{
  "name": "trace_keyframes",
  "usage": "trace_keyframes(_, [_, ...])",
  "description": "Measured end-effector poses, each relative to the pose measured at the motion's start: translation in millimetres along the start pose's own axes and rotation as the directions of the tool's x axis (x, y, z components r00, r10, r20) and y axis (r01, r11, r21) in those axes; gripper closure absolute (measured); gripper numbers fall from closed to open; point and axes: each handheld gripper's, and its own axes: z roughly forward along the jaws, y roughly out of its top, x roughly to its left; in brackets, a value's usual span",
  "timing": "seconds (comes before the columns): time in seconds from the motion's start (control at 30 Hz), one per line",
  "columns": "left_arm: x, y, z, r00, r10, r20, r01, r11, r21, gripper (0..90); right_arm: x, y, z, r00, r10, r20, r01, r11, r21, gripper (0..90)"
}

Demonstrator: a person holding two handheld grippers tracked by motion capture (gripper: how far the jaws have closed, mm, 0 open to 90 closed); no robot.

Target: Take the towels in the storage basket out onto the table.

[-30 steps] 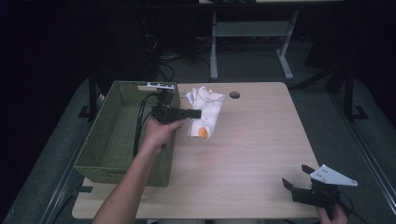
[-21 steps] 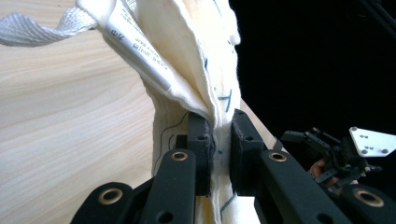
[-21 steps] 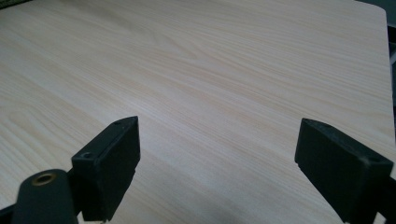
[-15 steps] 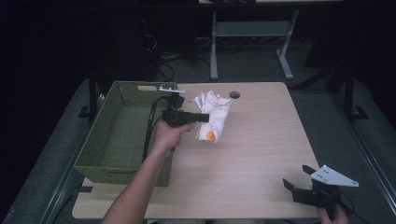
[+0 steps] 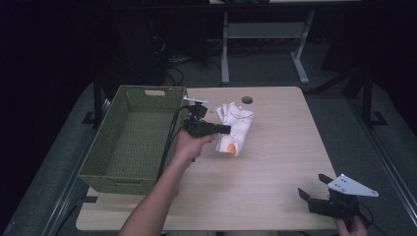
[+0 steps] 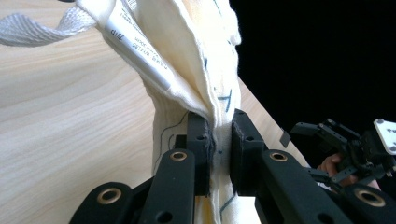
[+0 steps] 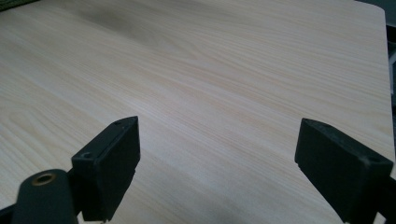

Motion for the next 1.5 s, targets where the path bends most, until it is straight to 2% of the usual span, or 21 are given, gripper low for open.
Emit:
trace_keyframes(0.17, [2.3, -2.9, 11.3, 0.9999, -0.012, 0.003, 0.012, 0.9998, 0.016, 80.4, 1.3, 0.3, 1.3, 1.0000, -0.002, -0.002, 0.002, 1.000, 0.005, 13.8])
trace_keyframes(0.3, [3.3, -7.6, 22.2, 1.0000, -0.009, 0.002, 0.009, 0.9987, 0.050, 80.4, 1.9, 0.2, 1.4, 1.0000, -0.005, -0.003, 0.005, 1.000, 0.003, 13.9])
trace_keyframes(0.77, [3.6, -8.5, 39.3, 0.9996, -0.025, 0.012, 0.024, 0.9979, 0.059, 80.4, 3.1, -0.2, 0.5, 0.9999, -0.012, -0.006, 0.012, 1.000, 0.006, 13.8])
trace_keyframes(1.03, [2.8, -12.9, 54.4, 0.9995, -0.029, 0.013, 0.027, 0.9963, 0.082, 79.8, 3.3, -0.2, 0.2, 0.9999, -0.013, -0.006, 0.013, 1.000, 0.005, 13.8])
trace_keyframes(1.1, [2.3, -13.2, 59.2, 0.9996, -0.022, 0.017, 0.020, 0.9947, 0.101, 80.0, 3.7, 0.0, 0.5, 0.9999, -0.015, -0.008, 0.015, 1.000, 0.007, 13.9])
trace_keyframes(1.27, [6.4, -15.3, 69.7, 0.9992, -0.039, 0.008, 0.038, 0.9935, 0.107, 80.2, 4.1, -0.2, 0.4, 0.9999, -0.012, -0.008, 0.012, 1.000, 0.007, 13.8])
trace_keyframes(1.4, [8.5, -19.7, 77.2, 0.9988, -0.048, 0.011, 0.046, 0.9923, 0.115, 78.4, 3.8, -0.3, 0.8, 0.9999, -0.013, -0.009, 0.013, 1.000, 0.009, 13.8])
trace_keyframes(1.5, [9.7, -22.7, 82.1, 0.9985, -0.056, -0.001, 0.055, 0.9897, 0.132, 71.4, 4.4, -0.5, 1.1, 0.9999, -0.012, -0.012, 0.013, 1.000, 0.011, 13.8])
